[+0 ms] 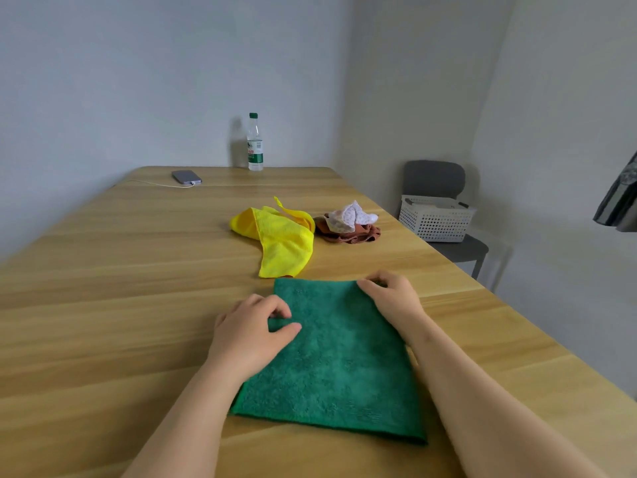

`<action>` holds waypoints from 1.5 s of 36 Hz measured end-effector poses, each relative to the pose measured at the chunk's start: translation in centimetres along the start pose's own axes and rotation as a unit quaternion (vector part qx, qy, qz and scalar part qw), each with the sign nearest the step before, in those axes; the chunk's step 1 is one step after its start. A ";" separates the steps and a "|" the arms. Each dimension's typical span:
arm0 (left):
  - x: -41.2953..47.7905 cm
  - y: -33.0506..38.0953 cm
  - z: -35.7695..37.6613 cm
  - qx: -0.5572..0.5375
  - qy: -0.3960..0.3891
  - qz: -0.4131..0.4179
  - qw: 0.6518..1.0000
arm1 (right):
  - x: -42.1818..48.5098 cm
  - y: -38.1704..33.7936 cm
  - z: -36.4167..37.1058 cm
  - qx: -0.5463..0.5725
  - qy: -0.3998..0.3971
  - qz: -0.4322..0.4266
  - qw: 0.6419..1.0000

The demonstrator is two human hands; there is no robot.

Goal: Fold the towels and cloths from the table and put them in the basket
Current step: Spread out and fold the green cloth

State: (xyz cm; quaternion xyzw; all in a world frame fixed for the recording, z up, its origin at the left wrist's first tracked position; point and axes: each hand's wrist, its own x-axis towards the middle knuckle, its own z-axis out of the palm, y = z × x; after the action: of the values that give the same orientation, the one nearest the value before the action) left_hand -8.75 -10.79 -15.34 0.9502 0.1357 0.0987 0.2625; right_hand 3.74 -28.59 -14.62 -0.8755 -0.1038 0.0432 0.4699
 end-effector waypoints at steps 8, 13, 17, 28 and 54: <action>0.5 -0.1 0.7 0.082 -0.033 0.005 0.996 | -0.4 0.8 -0.1 -0.285 0.137 -0.021 0.948; 0.4 0.4 1.3 0.115 -0.016 0.016 0.993 | -2.4 -1.7 1.0 -0.380 0.147 -0.206 0.890; 0.3 0.5 1.3 0.120 -0.023 0.007 0.992 | -3.2 -1.5 3.5 -0.412 -0.052 -0.156 0.896; 0.0 0.4 1.3 0.128 -0.071 -0.017 0.989 | -5.3 0.8 0.4 -0.390 -0.092 -0.140 0.905; -5.8 0.2 -0.3 0.056 -0.146 0.187 0.970 | -13.4 3.7 -5.2 -0.303 -0.052 -0.222 0.925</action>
State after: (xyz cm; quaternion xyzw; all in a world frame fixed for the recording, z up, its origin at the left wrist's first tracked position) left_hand -14.26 -12.60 -15.70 0.9761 -0.0785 -0.0019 0.2028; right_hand -7.84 -37.84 -15.12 -0.9273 -0.3281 -0.0501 0.1733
